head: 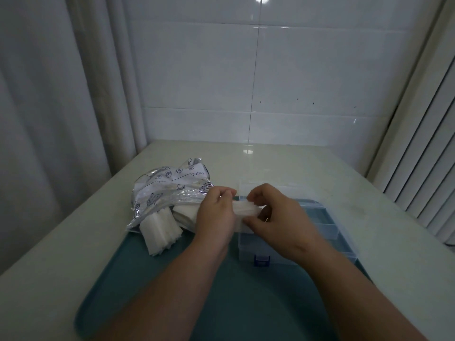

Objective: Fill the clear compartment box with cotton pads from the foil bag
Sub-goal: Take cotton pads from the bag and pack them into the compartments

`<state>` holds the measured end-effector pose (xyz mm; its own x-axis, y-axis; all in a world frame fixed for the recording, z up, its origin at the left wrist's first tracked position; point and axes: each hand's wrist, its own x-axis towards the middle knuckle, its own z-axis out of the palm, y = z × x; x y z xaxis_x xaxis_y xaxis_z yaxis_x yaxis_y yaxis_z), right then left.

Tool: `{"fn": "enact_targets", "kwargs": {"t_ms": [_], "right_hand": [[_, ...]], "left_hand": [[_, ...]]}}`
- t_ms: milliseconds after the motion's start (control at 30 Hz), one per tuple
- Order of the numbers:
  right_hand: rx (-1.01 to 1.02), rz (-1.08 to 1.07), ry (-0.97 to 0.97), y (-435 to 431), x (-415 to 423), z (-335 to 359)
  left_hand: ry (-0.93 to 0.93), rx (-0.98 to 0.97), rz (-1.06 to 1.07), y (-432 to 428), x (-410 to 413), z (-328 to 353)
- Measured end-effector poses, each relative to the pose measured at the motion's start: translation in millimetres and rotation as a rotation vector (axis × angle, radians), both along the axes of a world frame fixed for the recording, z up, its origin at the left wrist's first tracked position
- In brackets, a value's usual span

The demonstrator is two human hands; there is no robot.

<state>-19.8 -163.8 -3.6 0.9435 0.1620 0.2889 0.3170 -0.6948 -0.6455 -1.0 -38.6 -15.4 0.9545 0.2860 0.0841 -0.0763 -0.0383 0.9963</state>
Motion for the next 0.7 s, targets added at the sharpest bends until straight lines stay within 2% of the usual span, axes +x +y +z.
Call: {"fn": "enact_targets", "kwargs": {"t_ms": [167,300,400,467,600,700], "right_hand": [[0.04,-0.031,-0.022,-2,2,-2],[0.236,-0.117,-0.07,-5,5,-2],[0.415,-0.137,-0.026,-6,5,2],[0.451,-0.147,0.021,-7,4,3],[0.295,-0.188,0.016,-16,3,9],[0.253,-0.213,0.003,-30,7,21]], "left_hand": [[0.04,-0.149,-0.049,0,-2,3],[-0.028,-0.3,-0.169,1,-3,4],[-0.109,-0.186,-0.226,2,-4,2],[-0.128,-0.082,-0.219,1,-4,2],[-0.126,0.023,-0.19,-4,-2,9],[-0.137,0.046,-0.194,-13,6,16]]}}
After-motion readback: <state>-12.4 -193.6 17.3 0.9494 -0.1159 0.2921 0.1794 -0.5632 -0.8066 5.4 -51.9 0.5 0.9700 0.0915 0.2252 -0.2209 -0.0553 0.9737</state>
